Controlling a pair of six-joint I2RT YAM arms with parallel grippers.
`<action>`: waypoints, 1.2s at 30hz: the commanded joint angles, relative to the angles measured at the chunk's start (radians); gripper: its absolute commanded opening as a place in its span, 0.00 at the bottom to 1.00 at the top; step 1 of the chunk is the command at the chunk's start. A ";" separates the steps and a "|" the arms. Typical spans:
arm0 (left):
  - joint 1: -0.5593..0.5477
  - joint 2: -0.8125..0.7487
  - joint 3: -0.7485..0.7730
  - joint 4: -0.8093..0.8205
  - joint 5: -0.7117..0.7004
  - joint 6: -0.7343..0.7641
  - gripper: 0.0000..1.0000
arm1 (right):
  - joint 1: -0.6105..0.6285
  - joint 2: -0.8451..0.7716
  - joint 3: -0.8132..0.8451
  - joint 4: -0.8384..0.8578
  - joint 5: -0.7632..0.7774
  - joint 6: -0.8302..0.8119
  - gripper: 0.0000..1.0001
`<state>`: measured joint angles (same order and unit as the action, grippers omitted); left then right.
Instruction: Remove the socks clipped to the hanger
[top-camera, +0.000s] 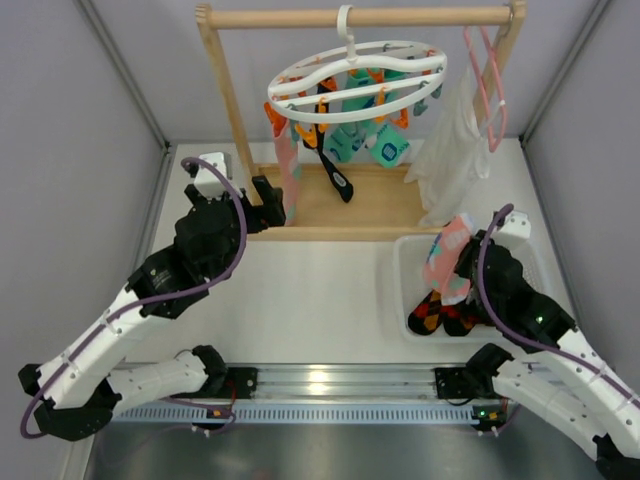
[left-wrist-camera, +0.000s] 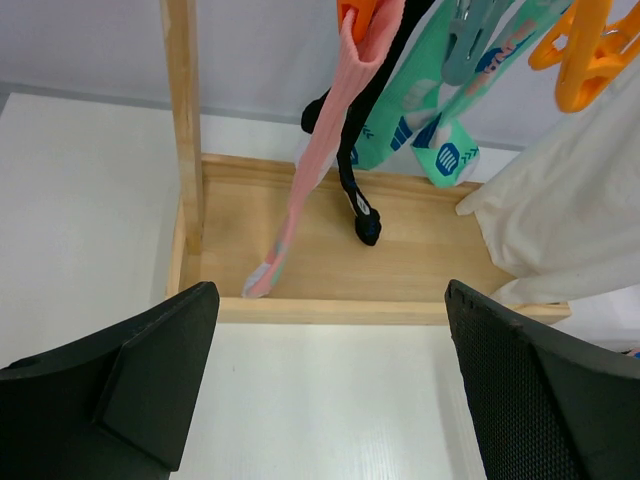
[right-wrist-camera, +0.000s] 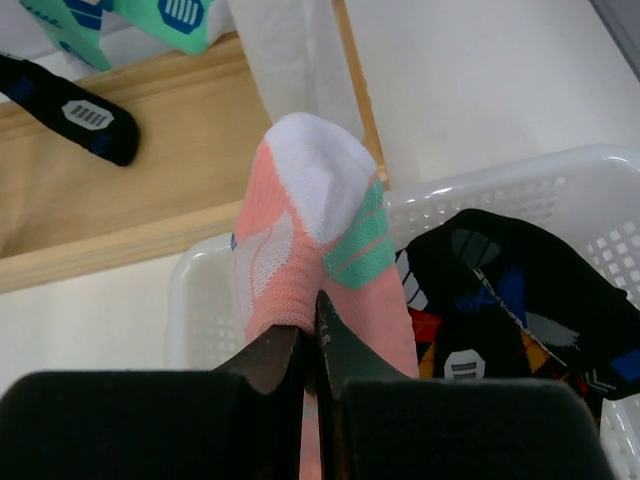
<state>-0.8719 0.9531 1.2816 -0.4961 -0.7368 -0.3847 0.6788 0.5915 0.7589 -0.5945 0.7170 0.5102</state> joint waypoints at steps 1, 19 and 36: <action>0.002 -0.063 -0.042 0.024 0.014 -0.036 0.98 | -0.030 -0.025 -0.044 -0.011 0.007 0.039 0.00; 0.004 -0.054 -0.024 -0.189 0.002 -0.085 0.98 | -0.032 -0.099 -0.062 0.085 -0.104 -0.037 0.88; 0.004 -0.261 -0.182 -0.277 0.100 0.044 0.98 | 0.184 0.519 0.072 0.835 -0.579 -0.168 0.87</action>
<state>-0.8711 0.7422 1.1332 -0.7704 -0.6430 -0.3901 0.7727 0.9989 0.7021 0.0284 0.1043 0.4122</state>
